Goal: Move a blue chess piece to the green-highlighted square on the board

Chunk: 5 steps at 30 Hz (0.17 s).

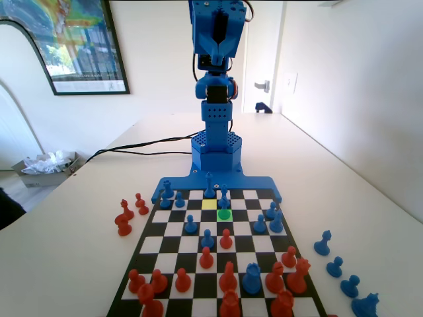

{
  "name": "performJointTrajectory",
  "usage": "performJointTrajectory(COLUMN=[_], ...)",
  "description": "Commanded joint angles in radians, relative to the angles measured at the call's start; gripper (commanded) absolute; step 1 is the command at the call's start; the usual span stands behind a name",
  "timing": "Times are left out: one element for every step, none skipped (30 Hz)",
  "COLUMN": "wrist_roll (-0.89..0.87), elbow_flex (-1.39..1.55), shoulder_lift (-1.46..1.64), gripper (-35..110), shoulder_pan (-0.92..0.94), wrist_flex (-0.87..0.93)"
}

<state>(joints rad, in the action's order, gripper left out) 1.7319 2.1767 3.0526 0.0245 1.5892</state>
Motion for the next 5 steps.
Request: performJointTrajectory(wrist_roll=[0.006,0.006,0.006,0.006,0.006], elbow_flex=[0.003,0.003,0.003,0.003,0.003], shoulder_lift=[0.003,0.003,0.003,0.003,0.003], gripper=[2,2,2,2,2], shoulder_pan=[0.002,0.002,0.002,0.002,0.002], wrist_flex=[-0.015,-0.015,-0.015,-0.015,-0.015])
